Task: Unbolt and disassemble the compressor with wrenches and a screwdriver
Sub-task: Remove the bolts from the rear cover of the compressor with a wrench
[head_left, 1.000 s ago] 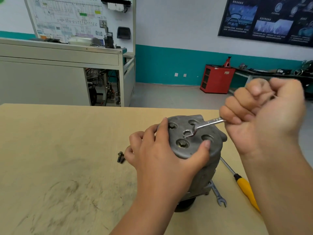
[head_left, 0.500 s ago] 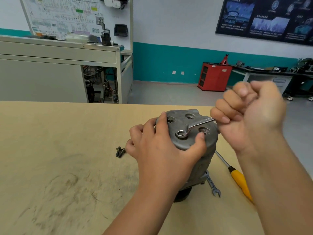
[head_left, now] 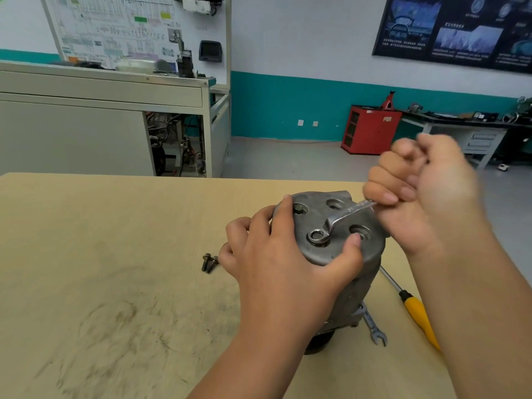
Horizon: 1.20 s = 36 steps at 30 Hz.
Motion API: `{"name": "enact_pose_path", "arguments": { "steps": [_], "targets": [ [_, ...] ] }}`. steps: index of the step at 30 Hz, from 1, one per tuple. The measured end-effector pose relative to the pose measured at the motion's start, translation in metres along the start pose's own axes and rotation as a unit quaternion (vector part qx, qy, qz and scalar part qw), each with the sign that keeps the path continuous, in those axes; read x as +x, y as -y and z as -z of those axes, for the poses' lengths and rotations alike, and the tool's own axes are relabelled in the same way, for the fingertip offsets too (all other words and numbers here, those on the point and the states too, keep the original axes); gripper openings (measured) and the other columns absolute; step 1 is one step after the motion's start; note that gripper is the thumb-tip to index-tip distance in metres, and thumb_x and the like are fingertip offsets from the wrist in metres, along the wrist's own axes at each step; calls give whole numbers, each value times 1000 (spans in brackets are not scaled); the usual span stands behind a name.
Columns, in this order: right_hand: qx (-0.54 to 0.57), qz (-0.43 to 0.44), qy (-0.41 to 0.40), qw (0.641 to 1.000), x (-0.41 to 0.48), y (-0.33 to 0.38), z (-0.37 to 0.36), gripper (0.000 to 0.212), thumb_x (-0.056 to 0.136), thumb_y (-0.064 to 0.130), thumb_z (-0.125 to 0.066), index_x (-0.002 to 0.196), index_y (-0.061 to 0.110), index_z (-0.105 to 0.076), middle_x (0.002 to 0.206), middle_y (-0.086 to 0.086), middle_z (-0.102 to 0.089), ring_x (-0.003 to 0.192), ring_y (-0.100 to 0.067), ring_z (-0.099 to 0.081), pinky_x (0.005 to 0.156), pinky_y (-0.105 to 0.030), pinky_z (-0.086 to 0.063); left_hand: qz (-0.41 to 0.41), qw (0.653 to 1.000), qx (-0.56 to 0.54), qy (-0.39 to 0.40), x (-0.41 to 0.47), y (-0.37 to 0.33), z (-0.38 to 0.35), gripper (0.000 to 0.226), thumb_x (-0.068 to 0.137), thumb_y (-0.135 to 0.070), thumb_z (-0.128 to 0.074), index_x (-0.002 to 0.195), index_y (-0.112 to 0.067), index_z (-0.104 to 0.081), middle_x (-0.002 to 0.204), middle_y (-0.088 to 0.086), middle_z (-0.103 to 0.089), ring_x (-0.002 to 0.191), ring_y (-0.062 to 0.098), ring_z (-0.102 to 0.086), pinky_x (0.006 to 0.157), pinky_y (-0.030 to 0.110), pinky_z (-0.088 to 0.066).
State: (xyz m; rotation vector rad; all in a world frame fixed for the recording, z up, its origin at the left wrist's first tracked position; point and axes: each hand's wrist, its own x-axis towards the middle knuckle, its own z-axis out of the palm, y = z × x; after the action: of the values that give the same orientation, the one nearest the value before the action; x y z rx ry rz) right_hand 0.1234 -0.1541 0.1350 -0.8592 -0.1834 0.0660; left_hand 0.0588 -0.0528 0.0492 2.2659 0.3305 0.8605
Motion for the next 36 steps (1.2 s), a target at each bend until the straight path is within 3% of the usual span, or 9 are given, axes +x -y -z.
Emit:
{"name": "enact_pose_path", "arguments": {
  "steps": [4, 10, 15, 24, 27, 32, 36],
  "targets": [
    [18, 114, -65, 991, -27, -8, 10, 36, 96, 19, -26, 62, 18, -37, 42, 6, -20, 34, -10, -16, 36, -16, -24, -1, 1000, -3, -5, -2, -2, -2, 99, 52, -82, -26, 137, -34, -43, 128, -20, -49, 113, 11, -27, 96, 37, -25],
    [15, 64, -75, 995, -20, -6, 9, 38, 97, 18, -26, 61, 18, -35, 43, 6, -17, 35, -9, -14, 35, -17, -21, 0, 1000, -16, -21, -2, -2, -2, 98, 53, -81, -28, 136, -31, -46, 127, -17, -51, 111, 11, -27, 95, 41, -29],
    [-51, 194, -67, 977, -43, -9, 1, 37, 101, 22, -25, 65, 17, -36, 43, 6, -19, 35, -11, -18, 40, -18, -28, -7, 999, -11, -30, -1, -4, -4, 97, 53, -81, -30, 133, -30, -50, 124, -15, -55, 110, 15, -32, 91, 37, -26],
    [-26, 245, -167, 955, -58, -23, 3, 36, 105, 25, -28, 71, 16, -38, 41, 7, -24, 35, -10, -24, 42, -20, -37, -1, 999, -15, -30, -3, -3, -3, 96, 53, -80, -29, 134, -30, -48, 126, -16, -52, 108, 11, -25, 88, 36, -23],
    [-32, 210, -131, 968, -50, -20, 5, 37, 105, 27, -29, 71, 15, -38, 43, 6, -22, 36, -11, -23, 41, -20, -35, 2, 999, -16, -30, -3, -1, -2, 96, 54, -80, -28, 134, -31, -48, 125, -15, -52, 109, 12, -26, 89, 37, -24],
    [-55, 74, -30, 995, -21, -6, 5, 41, 105, 34, -27, 70, 16, -40, 43, 8, -20, 33, -7, -20, 37, -17, -30, 3, 1000, -8, -19, -2, 1, -1, 97, 54, -82, -26, 135, -32, -45, 126, -17, -50, 111, 11, -25, 92, 37, -25],
    [-48, -19, 1, 999, 1, -6, 1, 41, 105, 32, -29, 68, 16, -38, 40, 8, -19, 30, -6, -18, 32, -16, -27, 3, 1000, -6, -14, -1, 0, -1, 98, 53, -82, -25, 135, -33, -46, 127, -18, -50, 112, 12, -26, 93, 38, -26]
  ]
}}
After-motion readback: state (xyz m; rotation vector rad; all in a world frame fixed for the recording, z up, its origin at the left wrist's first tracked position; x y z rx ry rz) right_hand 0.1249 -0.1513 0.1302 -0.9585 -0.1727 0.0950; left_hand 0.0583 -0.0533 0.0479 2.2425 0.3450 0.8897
